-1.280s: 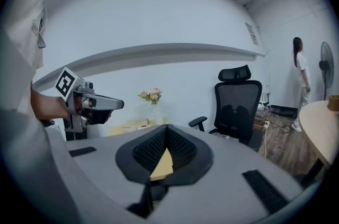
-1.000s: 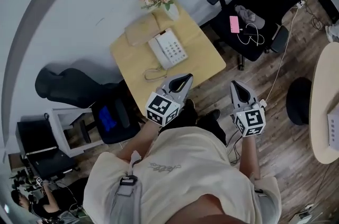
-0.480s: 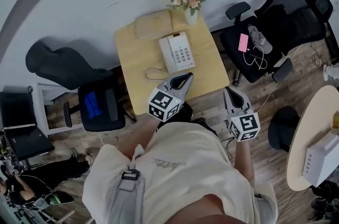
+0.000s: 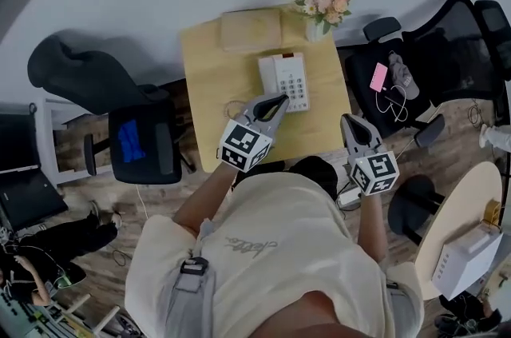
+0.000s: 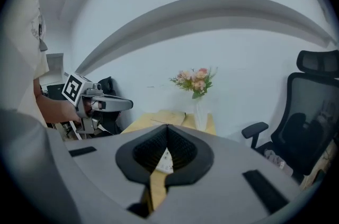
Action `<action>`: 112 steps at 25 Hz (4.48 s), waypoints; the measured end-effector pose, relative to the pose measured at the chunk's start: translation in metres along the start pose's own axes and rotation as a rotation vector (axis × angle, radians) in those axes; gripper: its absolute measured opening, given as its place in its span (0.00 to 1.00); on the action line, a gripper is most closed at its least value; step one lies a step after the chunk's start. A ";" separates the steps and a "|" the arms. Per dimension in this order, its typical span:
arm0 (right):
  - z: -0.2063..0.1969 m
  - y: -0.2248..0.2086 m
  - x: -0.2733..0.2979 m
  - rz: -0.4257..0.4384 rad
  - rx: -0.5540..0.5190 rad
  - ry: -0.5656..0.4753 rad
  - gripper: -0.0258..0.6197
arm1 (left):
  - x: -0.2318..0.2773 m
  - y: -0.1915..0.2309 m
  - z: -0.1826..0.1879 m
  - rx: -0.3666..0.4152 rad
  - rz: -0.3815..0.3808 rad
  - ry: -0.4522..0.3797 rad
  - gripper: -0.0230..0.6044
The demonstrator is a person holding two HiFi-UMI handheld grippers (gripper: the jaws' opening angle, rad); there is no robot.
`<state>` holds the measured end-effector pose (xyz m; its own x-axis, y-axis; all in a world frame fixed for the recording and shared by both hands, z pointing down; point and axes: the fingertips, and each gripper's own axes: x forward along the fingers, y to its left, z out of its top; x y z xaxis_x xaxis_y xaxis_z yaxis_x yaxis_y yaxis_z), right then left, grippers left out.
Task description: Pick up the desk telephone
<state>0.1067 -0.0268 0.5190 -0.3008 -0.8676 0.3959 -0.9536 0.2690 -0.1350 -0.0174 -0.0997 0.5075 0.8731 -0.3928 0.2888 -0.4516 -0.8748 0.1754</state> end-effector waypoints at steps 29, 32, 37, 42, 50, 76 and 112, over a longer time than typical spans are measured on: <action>-0.009 -0.044 0.159 0.332 0.049 0.138 0.10 | 0.028 0.084 -0.052 -0.286 0.240 0.099 0.07; -0.029 -0.051 0.179 0.359 0.116 0.206 0.17 | 0.032 0.103 -0.070 -0.369 0.258 0.101 0.07; -0.069 -0.061 0.208 0.384 0.251 0.342 0.28 | 0.043 0.126 -0.104 -0.564 0.208 0.108 0.35; -0.104 -0.064 0.235 0.409 0.429 0.462 0.32 | 0.050 0.151 -0.147 -0.811 0.129 0.110 0.46; -0.137 -0.067 0.265 0.432 0.578 0.592 0.32 | 0.076 0.158 -0.178 -0.994 -0.044 0.131 0.52; -0.157 -0.039 0.282 0.654 0.672 0.718 0.38 | 0.102 0.158 -0.200 -1.116 -0.254 0.242 0.61; 0.003 0.010 0.184 0.719 0.327 0.399 0.38 | 0.017 0.098 -0.045 -0.739 -0.217 -0.080 0.66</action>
<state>0.0414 -0.1851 0.5876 -0.8659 -0.3078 0.3943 -0.5000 0.5068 -0.7022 -0.0555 -0.1796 0.5716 0.9540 -0.2783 0.1117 -0.2493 -0.5291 0.8111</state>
